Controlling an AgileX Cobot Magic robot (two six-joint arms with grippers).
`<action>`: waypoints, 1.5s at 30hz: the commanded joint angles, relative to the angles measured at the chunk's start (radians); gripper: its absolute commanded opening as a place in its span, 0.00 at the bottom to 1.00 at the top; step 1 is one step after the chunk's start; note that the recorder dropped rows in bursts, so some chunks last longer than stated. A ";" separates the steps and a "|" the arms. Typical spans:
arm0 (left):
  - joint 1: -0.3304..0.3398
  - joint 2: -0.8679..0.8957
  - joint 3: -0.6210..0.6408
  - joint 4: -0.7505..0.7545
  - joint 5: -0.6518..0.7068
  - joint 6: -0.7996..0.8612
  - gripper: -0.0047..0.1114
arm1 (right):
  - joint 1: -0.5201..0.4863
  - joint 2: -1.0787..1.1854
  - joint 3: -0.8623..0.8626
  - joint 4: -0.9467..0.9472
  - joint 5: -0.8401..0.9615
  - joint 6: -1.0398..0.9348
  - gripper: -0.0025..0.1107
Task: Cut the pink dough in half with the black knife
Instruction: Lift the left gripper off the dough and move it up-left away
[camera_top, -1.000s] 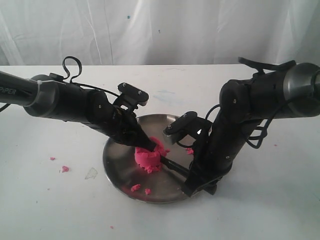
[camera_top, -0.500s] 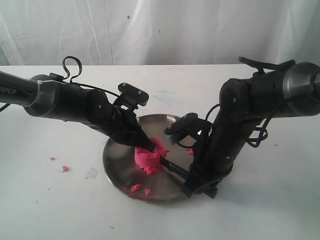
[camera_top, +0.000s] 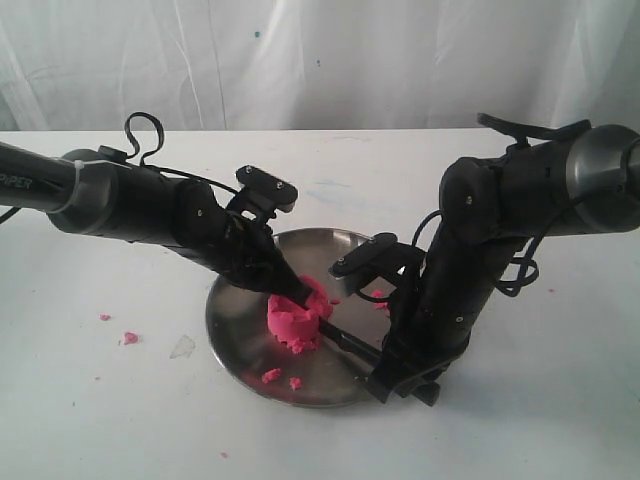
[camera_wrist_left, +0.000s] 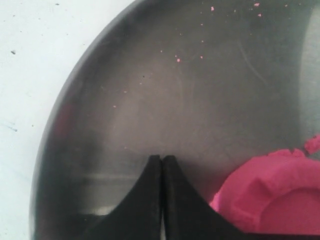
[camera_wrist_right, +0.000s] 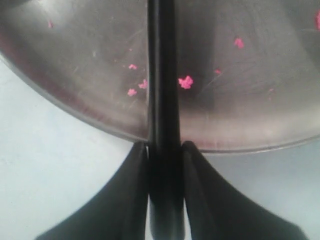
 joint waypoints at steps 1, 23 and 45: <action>-0.005 0.003 0.017 0.045 0.076 0.001 0.04 | 0.001 0.008 0.004 -0.013 -0.001 -0.006 0.02; 0.084 -0.374 0.017 0.026 0.253 -0.068 0.04 | 0.001 0.008 0.004 -0.013 -0.001 -0.006 0.02; 0.082 -0.687 0.078 0.015 0.478 -0.092 0.04 | 0.001 0.008 0.004 -0.009 -0.006 0.001 0.02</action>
